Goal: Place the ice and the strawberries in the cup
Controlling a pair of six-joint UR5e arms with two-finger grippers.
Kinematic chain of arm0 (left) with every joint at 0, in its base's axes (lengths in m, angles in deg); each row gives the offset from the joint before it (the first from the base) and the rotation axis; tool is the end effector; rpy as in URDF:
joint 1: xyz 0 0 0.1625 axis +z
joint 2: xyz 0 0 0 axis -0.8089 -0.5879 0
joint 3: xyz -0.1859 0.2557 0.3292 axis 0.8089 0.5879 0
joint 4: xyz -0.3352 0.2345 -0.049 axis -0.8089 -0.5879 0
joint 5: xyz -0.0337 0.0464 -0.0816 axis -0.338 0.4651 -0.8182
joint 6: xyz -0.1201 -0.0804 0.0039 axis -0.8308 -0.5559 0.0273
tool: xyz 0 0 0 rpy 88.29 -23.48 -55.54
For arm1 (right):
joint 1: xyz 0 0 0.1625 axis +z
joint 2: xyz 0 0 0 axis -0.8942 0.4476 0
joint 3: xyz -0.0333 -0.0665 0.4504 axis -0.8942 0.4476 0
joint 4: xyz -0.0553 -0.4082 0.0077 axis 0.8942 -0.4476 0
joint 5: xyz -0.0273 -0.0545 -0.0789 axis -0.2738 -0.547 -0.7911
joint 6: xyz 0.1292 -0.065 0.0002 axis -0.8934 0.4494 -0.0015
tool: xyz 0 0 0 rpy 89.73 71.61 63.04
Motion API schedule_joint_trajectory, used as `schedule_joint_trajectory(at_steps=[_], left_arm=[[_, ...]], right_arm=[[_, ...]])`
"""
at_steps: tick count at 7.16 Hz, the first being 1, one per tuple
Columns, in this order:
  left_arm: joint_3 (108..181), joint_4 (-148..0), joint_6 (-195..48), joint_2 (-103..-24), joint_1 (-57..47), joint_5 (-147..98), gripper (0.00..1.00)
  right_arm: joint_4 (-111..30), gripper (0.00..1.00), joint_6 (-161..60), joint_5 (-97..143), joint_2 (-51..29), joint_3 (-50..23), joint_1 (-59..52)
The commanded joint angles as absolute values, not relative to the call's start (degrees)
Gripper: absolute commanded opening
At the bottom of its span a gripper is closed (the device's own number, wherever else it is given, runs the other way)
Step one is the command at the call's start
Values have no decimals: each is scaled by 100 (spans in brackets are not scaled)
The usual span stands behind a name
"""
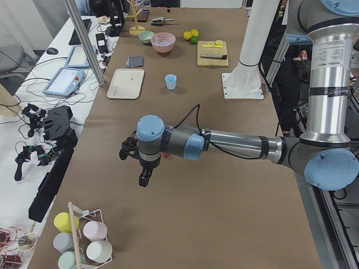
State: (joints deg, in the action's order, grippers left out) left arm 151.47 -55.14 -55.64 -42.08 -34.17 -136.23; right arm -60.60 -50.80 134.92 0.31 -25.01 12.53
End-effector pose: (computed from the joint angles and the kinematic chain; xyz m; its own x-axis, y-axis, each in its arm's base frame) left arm -0.0178 -0.4961 0.6537 0.7171 0.2364 -0.6556 -0.0679 0.9599 0.2718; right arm -0.1046 -0.5447 0.5273 0.6769 -0.0790 0.7318 0.0379 0.9966 0.0725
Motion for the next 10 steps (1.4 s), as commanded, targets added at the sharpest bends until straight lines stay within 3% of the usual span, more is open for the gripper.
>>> schedule_joint_trajectory(at_steps=[1,3,6,10], left_arm=[[15130,-5515,-5557,-4225,-3417,-13623,98],[15130,-5524,-5557,-4234,-3417,-13623,98],[15078,-5515,-5548,-4304,-3417,-13623,98],[15077,-5515,-5539,-4313,-3416,-13614,98]], right_arm=[[-5670,96,-6021,13477,-301,-2396,719],[-4993,94,-6830,13198,-363,-2212,245],[-4588,94,-7362,12651,-1118,-1431,-214],[-4260,92,-7362,12493,-1189,-1078,-531]])
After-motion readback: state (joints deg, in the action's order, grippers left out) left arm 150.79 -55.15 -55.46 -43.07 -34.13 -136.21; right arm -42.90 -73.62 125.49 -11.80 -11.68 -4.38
